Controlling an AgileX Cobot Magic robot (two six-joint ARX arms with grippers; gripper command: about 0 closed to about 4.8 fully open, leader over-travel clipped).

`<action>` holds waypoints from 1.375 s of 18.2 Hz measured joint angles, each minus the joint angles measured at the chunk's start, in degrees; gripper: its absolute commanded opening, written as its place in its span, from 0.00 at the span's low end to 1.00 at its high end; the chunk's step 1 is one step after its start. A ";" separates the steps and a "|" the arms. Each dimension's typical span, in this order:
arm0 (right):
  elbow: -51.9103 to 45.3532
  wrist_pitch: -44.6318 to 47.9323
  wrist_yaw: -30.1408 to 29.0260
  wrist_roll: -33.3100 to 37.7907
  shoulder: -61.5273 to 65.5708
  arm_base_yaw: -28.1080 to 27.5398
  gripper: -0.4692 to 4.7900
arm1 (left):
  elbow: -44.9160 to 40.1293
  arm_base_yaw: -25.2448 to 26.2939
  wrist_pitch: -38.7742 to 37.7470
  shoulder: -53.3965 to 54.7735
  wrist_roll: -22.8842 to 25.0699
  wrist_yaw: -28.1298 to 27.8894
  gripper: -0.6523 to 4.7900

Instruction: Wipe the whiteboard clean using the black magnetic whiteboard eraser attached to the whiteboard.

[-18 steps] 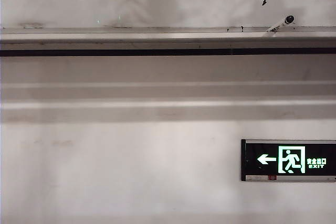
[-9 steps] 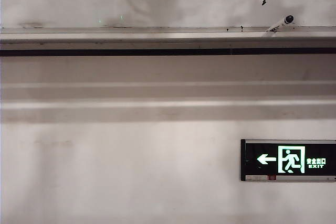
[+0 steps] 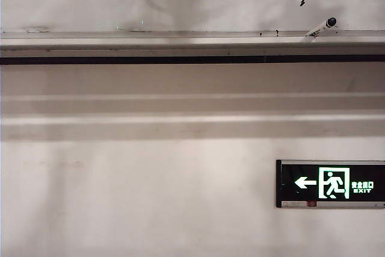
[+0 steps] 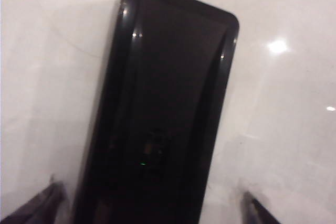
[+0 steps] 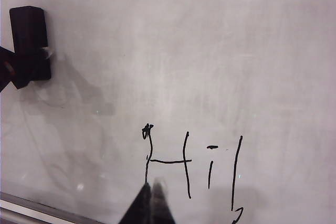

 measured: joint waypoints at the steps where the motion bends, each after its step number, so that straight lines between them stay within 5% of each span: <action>1: 0.00 0.00 0.00 0.00 0.00 0.00 0.08 | 0.04 -0.02 0.02 0.04 0.04 -0.17 0.77; 2: 0.00 0.00 0.02 0.00 0.00 0.00 0.08 | 0.15 -0.04 -0.02 0.13 0.13 -0.26 0.48; 3: 0.00 0.00 0.00 0.00 0.00 0.00 0.08 | 0.20 0.13 0.15 0.55 0.66 -0.87 0.43; 7: 0.00 0.07 0.00 -0.02 0.00 0.00 0.08 | 0.26 0.00 0.24 0.61 2.16 -0.79 0.40; 11: 0.00 2.14 0.00 0.00 0.07 0.00 0.08 | 0.59 -0.09 -3.26 0.55 9.16 5.97 0.40; 18: 0.00 3.02 -0.04 0.00 0.04 -0.02 0.08 | -0.09 -8.90 -13.88 5.09 21.88 10.99 0.41; 25: 0.00 3.04 -1.07 0.00 -0.63 -0.02 0.08 | -0.04 -11.02 -11.45 9.68 22.08 14.23 0.41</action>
